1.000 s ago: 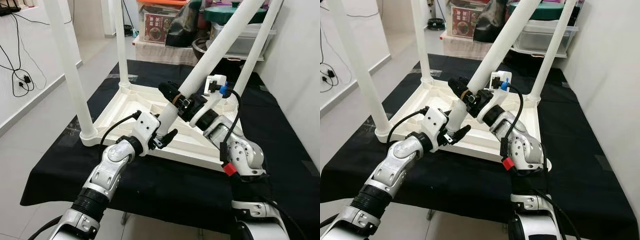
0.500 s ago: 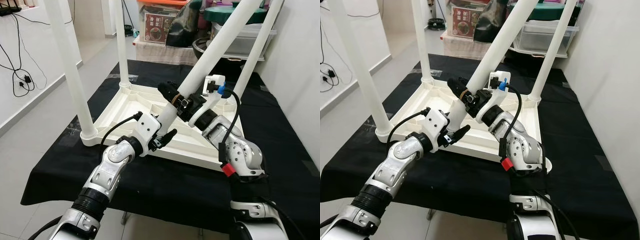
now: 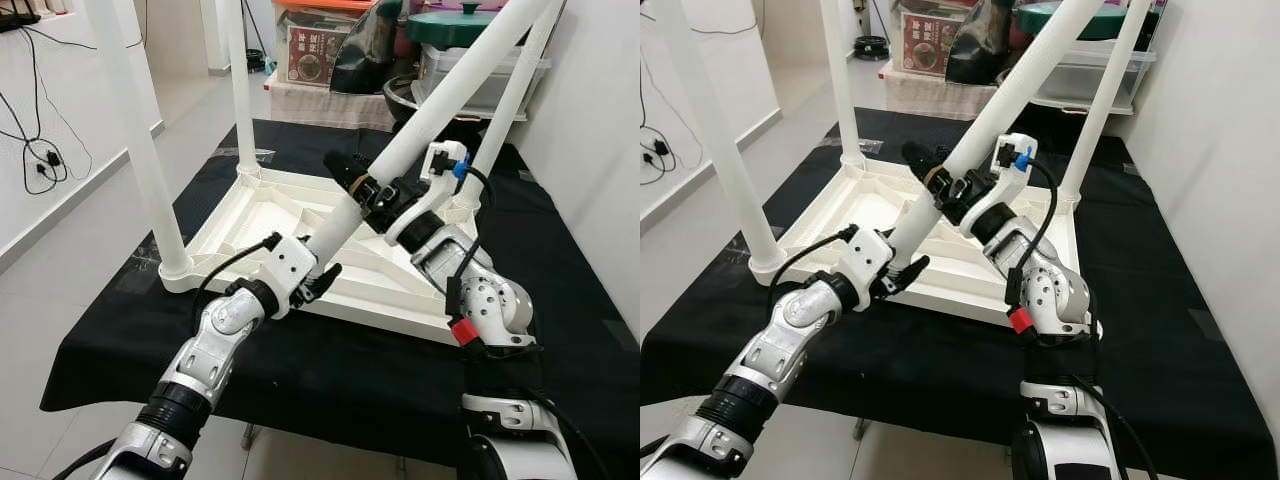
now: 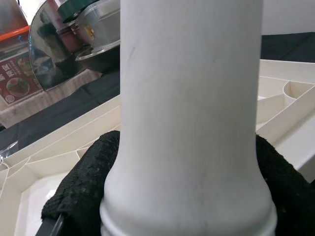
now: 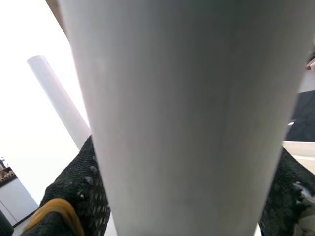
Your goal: Building children table
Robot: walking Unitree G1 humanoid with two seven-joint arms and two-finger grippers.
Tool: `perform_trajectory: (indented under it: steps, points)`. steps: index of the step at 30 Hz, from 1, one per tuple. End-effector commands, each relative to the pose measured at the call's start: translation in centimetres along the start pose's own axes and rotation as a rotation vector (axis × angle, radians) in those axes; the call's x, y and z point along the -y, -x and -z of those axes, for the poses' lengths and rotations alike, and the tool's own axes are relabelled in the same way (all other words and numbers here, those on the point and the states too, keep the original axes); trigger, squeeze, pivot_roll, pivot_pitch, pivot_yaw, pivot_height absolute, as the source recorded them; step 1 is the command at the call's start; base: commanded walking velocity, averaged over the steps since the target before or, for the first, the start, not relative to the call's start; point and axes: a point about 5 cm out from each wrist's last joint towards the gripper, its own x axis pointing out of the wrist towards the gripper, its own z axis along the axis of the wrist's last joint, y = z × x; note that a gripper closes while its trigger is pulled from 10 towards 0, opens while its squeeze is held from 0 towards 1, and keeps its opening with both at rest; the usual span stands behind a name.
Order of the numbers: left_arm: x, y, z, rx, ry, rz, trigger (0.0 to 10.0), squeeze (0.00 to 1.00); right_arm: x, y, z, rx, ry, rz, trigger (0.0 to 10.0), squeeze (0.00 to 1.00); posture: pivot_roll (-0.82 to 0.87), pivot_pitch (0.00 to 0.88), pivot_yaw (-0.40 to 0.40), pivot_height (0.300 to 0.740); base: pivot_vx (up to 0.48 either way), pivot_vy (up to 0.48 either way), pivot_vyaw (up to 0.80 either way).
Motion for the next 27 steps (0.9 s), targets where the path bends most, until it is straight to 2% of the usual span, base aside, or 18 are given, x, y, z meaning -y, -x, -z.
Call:
perform_trajectory:
  steps: [1, 10, 19, 27]
  points:
    - [0.8, -0.1, -0.3, 0.023, -0.044, 0.05, 10.0, 0.0, -0.8, -0.4, -0.2, -0.008, 0.012, -0.036, 10.0, 0.0, 0.03, 0.0, -0.057, 0.74, 0.0, 0.0, 0.0]
    - [0.5, -0.3, -0.4, 0.025, -0.051, 0.049, 10.0, 0.0, -1.0, -0.4, 0.4, -0.028, 0.029, -0.037, 10.0, 0.0, 0.03, 0.0, -0.052, 0.74, 0.0, 0.0, 0.0]
    - [0.9, -0.9, -0.7, 0.038, -0.043, 0.06, 10.0, 0.0, -1.2, -0.5, 1.5, -0.062, 0.055, -0.028, 10.0, 0.0, 0.02, 0.0, -0.054, 0.74, 0.0, 0.0, 0.0]
    - [1.2, -1.0, -0.8, 0.042, -0.047, 0.072, 10.0, 0.0, -1.0, -0.5, 1.7, -0.07, 0.063, -0.019, 10.0, 0.0, 0.02, 0.0, -0.054, 0.74, 0.0, 0.0, 0.0]
